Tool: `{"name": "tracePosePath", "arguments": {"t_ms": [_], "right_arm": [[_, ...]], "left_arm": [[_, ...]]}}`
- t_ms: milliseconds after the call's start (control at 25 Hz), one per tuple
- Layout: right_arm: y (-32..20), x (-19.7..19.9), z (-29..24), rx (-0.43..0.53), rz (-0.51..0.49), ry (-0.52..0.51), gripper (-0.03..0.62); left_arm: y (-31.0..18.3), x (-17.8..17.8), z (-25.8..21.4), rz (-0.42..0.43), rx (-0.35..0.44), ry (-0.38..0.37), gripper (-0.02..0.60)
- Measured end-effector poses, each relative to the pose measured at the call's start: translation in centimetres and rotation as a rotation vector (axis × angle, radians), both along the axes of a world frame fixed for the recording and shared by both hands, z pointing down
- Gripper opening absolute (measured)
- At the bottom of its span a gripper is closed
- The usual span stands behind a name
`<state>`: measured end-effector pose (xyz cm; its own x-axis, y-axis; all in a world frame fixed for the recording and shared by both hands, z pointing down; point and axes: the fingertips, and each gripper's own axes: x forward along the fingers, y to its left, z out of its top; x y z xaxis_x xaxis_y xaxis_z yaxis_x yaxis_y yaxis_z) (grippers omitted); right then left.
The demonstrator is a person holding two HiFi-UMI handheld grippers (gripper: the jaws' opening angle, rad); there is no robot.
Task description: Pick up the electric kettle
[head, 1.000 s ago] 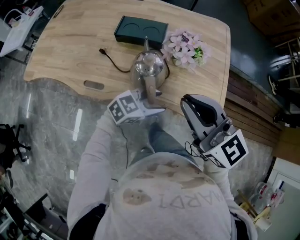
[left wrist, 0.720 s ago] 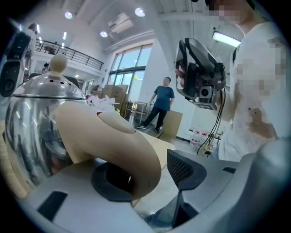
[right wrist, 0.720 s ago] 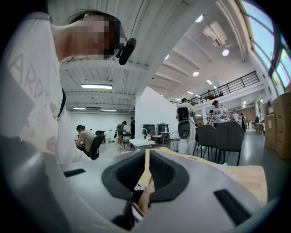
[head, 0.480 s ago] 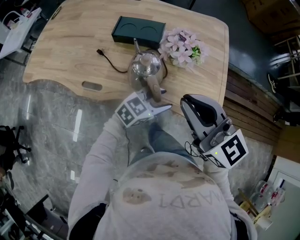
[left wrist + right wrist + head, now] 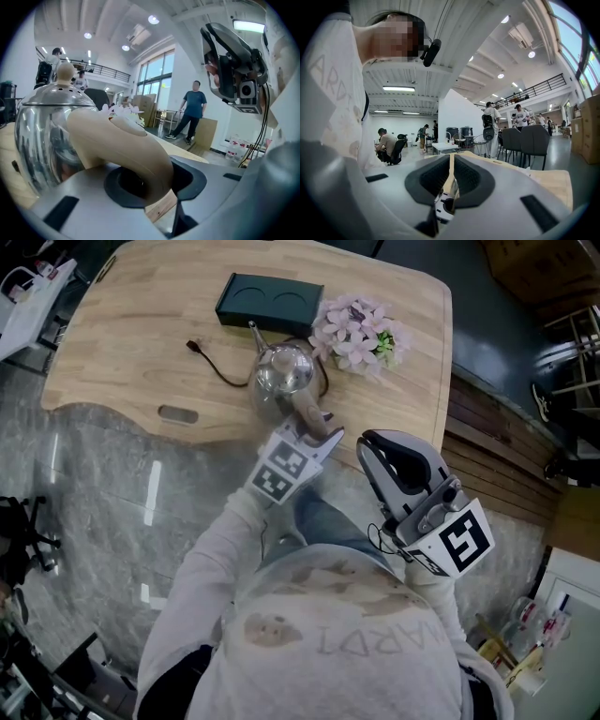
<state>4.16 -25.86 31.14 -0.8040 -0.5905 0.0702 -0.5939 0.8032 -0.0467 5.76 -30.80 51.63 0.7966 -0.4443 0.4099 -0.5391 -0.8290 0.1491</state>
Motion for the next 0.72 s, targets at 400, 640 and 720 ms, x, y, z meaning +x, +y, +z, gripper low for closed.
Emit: {"name": "tracePosePath", "arguments": {"t_ms": [400, 640, 720], "right_arm": [[0.1, 1.2, 0.3, -0.006, 0.027, 0.012, 0.034], [0.3, 1.2, 0.0, 0.000, 0.024, 0.011, 0.034], [0.4, 1.1, 0.0, 0.002, 0.023, 0.010, 0.034]], "left_arm": [[-1.0, 0.3, -0.4, -0.047, 0.020, -0.008, 0.123], [-1.1, -0.1, -1.3, -0.047, 0.023, -0.001, 0.121], [-1.1, -0.1, -1.7, -0.040, 0.043, -0.006, 0.121]]}}
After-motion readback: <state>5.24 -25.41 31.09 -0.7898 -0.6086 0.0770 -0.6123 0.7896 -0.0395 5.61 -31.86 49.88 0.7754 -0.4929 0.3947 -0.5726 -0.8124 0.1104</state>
